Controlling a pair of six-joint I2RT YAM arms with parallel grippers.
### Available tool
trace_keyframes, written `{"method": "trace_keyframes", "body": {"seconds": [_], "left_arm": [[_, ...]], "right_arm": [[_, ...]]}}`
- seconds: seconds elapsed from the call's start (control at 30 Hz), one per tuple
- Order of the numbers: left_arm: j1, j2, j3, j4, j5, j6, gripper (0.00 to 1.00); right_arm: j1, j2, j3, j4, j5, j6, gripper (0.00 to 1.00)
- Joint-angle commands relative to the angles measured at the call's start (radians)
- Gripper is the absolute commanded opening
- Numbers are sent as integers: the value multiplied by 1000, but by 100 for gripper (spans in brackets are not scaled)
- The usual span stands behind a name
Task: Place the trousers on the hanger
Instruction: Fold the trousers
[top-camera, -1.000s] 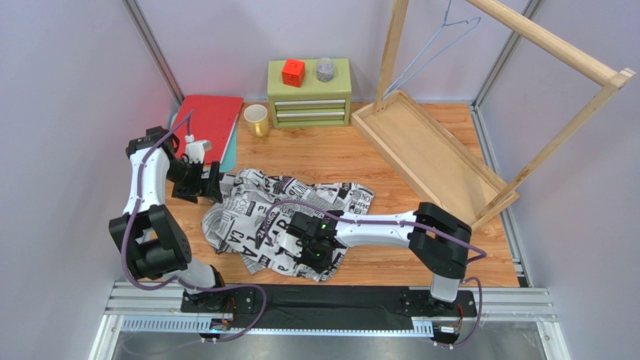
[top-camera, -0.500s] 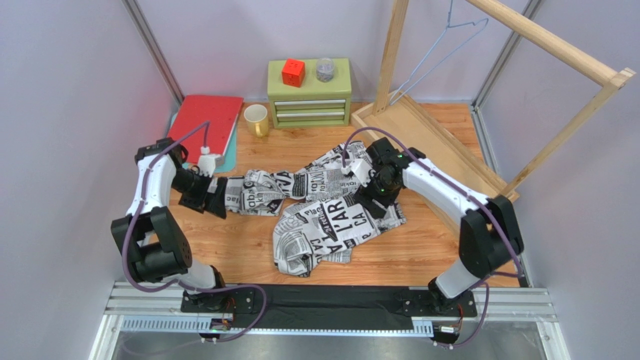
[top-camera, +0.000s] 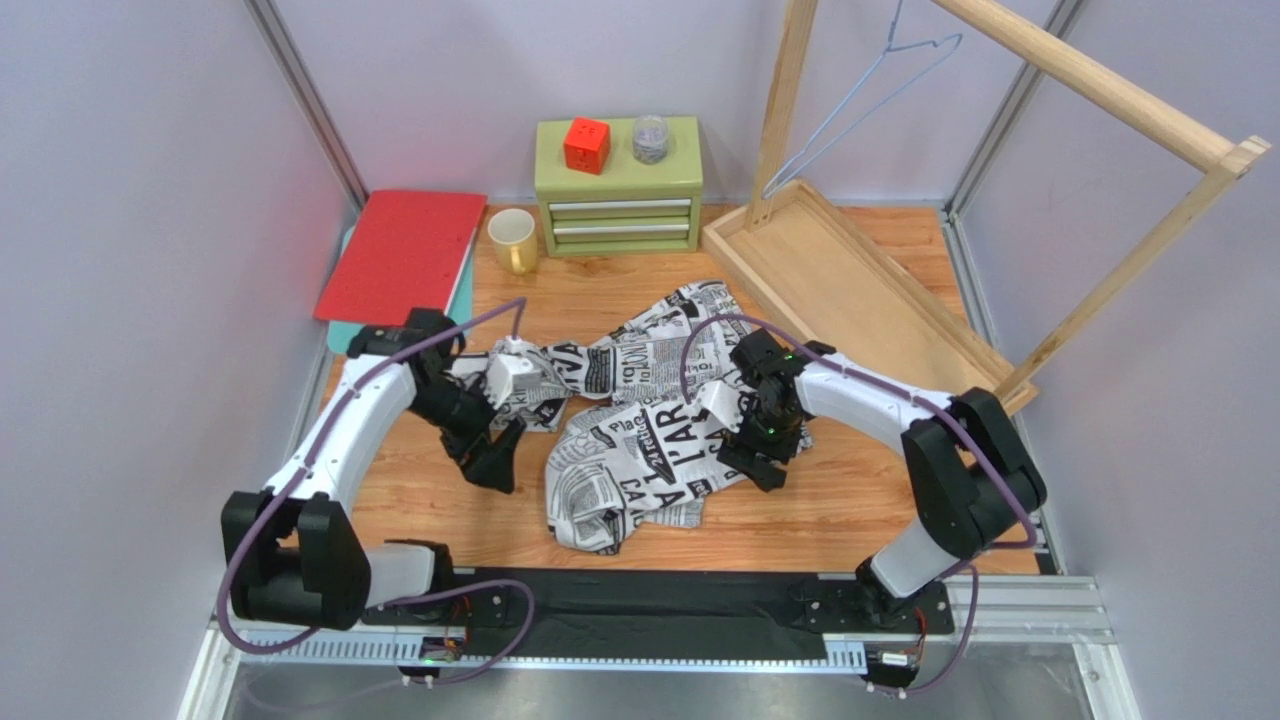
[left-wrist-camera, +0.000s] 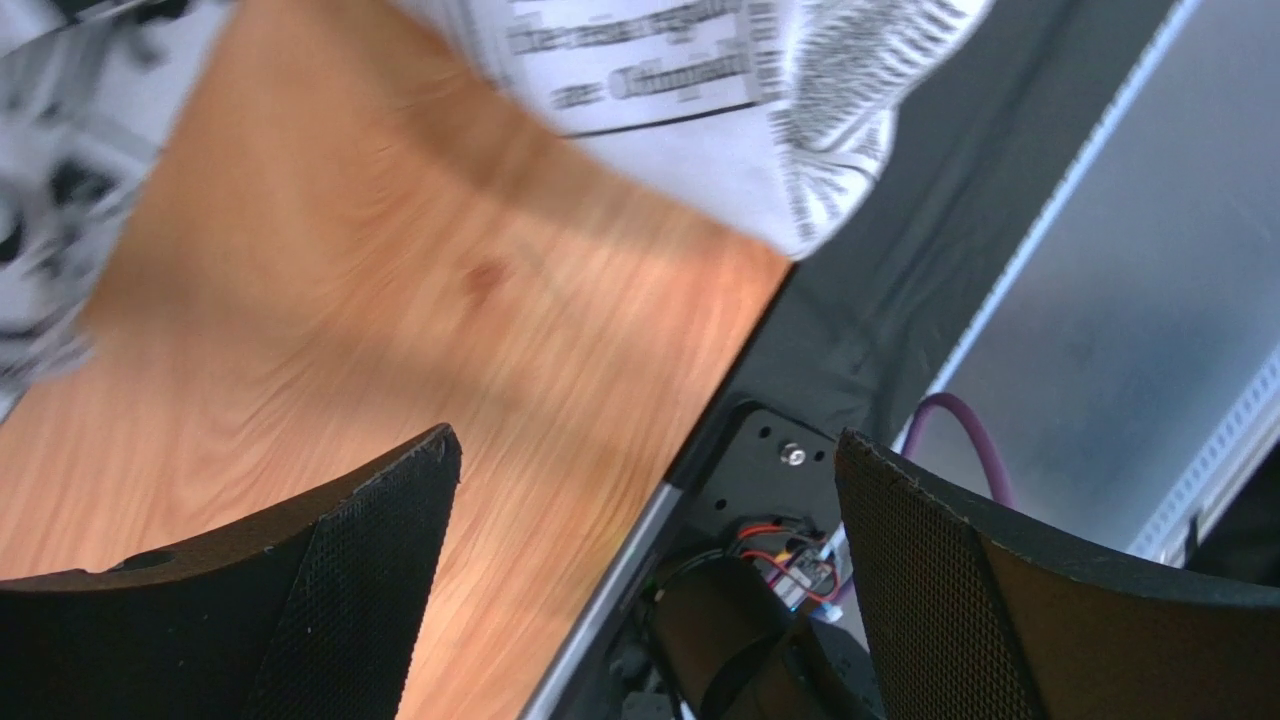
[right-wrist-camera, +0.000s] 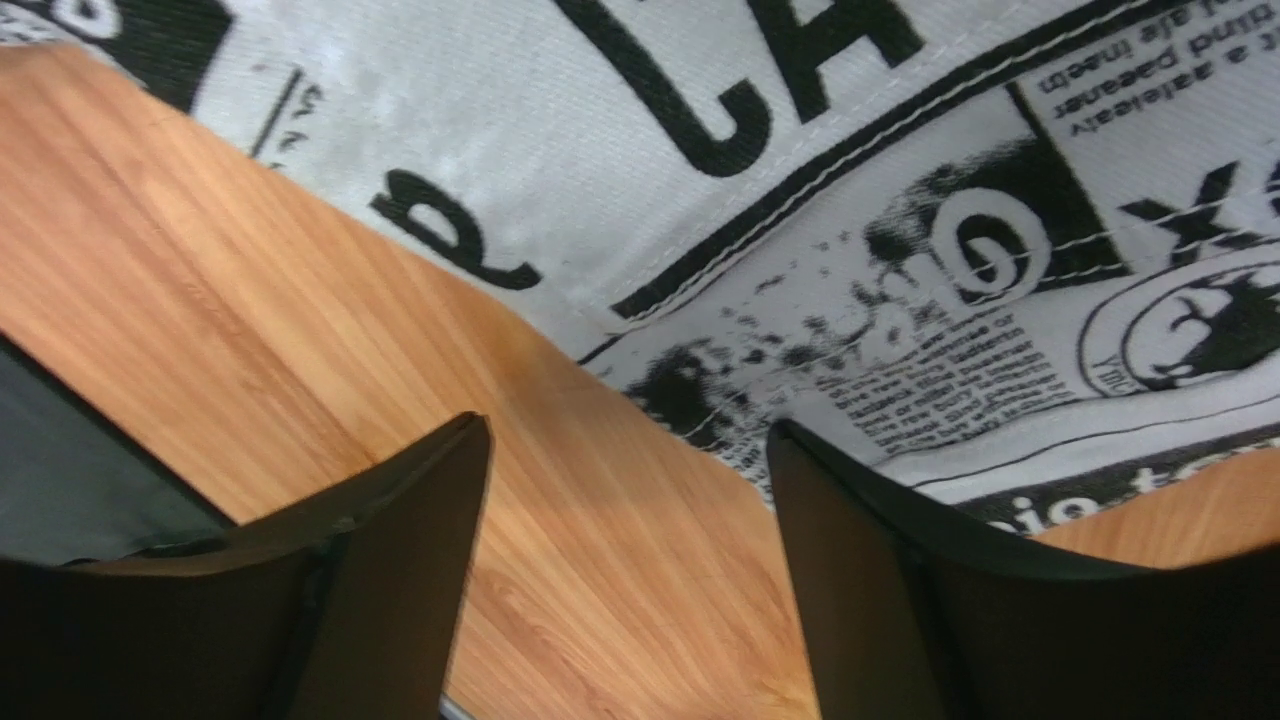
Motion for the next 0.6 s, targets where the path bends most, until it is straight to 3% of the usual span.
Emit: {"method": "trace_keyframes", "body": {"seconds": [0.0, 0.03, 0.17, 0.4, 0.5, 0.53, 0.57], "left_arm": [[-140, 25, -17, 65, 81, 25, 100], [-166, 37, -13, 70, 85, 22, 100], [-281, 129, 20, 111, 87, -42, 100], [-352, 290, 63, 264, 181, -226, 97], [-367, 343, 67, 330, 109, -319, 69], [-360, 350, 72, 324, 55, -325, 41], [-323, 354, 72, 324, 26, -337, 30]], "right_arm": [[3, 77, -17, 177, 99, -43, 62], [1, 93, -14, 194, 108, -31, 40], [-11, 96, 18, 206, 122, 40, 0], [-60, -73, 89, 205, 96, 187, 0], [-72, -154, 121, 208, 100, 239, 0], [-75, -171, 130, 208, 97, 247, 0], [-77, -186, 140, 206, 96, 258, 0]]}}
